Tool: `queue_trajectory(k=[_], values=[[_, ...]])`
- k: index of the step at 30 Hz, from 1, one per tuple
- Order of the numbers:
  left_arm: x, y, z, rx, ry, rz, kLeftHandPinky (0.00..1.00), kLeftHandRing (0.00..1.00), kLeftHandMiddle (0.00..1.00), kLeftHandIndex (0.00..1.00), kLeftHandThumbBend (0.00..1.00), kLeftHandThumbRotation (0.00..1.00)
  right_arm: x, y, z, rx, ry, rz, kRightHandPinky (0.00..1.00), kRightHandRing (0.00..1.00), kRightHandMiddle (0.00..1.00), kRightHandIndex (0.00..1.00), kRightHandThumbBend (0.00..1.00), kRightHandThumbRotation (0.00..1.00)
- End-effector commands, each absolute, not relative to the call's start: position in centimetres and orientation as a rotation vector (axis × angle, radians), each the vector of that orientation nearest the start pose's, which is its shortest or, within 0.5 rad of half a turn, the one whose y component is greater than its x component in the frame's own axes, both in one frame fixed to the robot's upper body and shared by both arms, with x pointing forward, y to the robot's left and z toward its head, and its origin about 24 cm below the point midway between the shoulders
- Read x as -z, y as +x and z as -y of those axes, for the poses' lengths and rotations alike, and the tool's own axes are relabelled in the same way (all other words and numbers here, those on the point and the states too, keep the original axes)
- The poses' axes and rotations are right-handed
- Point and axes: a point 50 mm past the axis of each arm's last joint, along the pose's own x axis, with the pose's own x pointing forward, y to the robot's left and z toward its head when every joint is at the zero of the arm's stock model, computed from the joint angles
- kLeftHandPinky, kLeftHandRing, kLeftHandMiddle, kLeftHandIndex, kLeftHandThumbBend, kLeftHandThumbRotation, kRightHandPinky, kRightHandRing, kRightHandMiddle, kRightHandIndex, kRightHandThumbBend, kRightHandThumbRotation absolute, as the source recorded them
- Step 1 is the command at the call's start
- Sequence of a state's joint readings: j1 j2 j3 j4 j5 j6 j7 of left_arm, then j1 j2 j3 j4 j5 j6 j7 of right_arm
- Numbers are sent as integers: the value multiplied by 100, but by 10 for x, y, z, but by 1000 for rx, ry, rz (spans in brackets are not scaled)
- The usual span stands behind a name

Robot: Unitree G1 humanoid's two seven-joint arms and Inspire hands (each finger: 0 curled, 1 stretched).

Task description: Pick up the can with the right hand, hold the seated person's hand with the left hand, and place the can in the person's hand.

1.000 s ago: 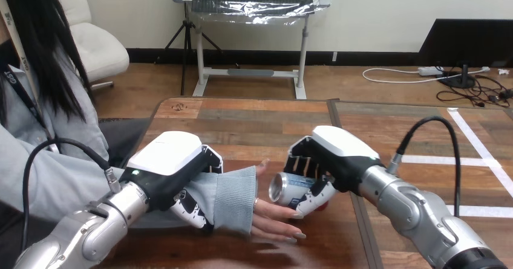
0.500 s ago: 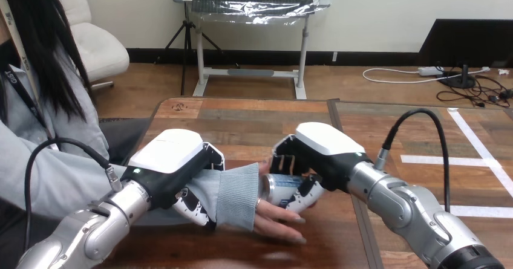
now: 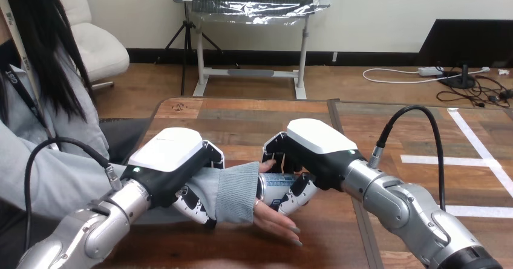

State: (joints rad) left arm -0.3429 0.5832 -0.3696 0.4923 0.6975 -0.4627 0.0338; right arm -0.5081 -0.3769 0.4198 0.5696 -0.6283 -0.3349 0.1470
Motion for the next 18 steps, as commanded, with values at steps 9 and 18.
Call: queue_trajectory(k=[9, 18], values=[[-80, 313, -161, 487, 1246, 440, 32, 33, 37, 39, 90, 0, -84, 324, 104, -636, -1129, 328, 36, 40, 47, 47, 84, 0], [-80, 314, -159, 488, 1245, 445, 32, 33, 37, 39, 90, 0, -92, 319, 101, -642, -1119, 339, 36, 40, 48, 47, 83, 0]])
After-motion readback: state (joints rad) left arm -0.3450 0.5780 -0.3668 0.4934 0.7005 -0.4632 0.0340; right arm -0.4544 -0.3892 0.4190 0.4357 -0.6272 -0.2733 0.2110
